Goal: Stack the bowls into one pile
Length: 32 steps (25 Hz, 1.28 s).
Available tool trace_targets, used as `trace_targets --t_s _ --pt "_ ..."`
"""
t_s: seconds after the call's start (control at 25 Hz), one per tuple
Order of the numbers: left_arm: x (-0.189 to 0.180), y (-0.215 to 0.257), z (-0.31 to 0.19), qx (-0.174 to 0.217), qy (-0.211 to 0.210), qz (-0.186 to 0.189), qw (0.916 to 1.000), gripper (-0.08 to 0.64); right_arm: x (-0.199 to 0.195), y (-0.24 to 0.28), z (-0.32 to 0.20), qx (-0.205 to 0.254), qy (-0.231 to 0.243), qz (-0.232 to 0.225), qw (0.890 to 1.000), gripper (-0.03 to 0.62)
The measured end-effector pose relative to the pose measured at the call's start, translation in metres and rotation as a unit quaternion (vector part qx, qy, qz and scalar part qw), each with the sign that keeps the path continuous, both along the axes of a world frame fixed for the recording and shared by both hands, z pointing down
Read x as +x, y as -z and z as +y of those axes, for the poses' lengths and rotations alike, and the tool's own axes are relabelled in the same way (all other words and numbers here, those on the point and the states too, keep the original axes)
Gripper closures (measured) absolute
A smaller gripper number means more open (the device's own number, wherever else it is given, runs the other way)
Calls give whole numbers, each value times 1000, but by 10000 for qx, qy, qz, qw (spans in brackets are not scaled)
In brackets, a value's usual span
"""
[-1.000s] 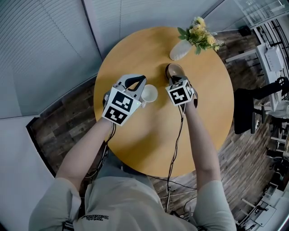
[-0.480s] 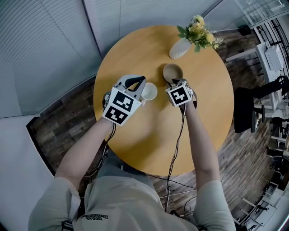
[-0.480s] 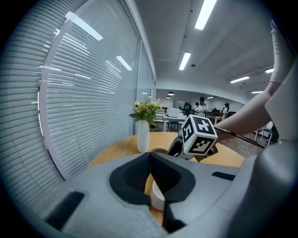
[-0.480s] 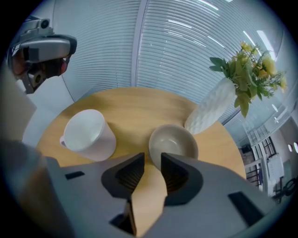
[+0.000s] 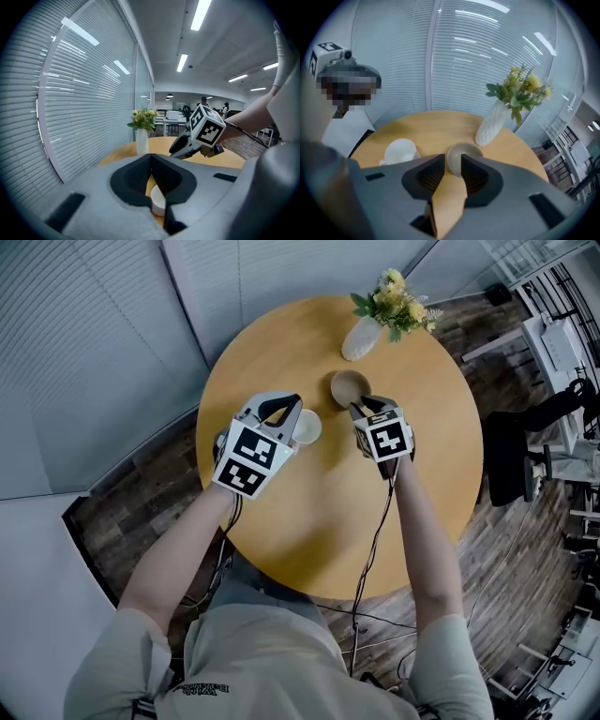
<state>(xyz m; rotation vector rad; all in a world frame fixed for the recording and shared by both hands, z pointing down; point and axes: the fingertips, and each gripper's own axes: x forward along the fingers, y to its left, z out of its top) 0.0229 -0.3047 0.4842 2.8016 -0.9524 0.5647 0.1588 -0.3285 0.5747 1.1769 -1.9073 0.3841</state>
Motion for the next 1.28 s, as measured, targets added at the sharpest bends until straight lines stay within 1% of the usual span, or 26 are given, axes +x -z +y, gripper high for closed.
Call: trace_targets --t_s 0.2,0.32,0.44,0.56,0.88,1.08,1.28 --pt "4 30 -2 206 -42 88 9997 538 14 49 -3 515 -424 -475 9966 486" --pt "6 49 -2 348 -74 134 9993 538 21 85 1 841 -677 -828 9907 504" --pt "5 71 0 504 -96 188 9985 538 28 120 8 1211 -864 -1025 9836 518" --pt "4 92 5 662 -110 255 9974 538 35 154 19 1550 -994 -1199 9756 527" --pt "-4 142 22 1003 -175 332 9942 538 51 226 58 2293 -1256 -1464 9541 537" --pt "-13 179 37 1240 -136 449 9912 538 51 272 91 2724 -1279 -1676 9388 541" --pt "-12 214 67 1326 -301 618 9888 538 44 321 134 3094 -1275 -2023 9204 546"
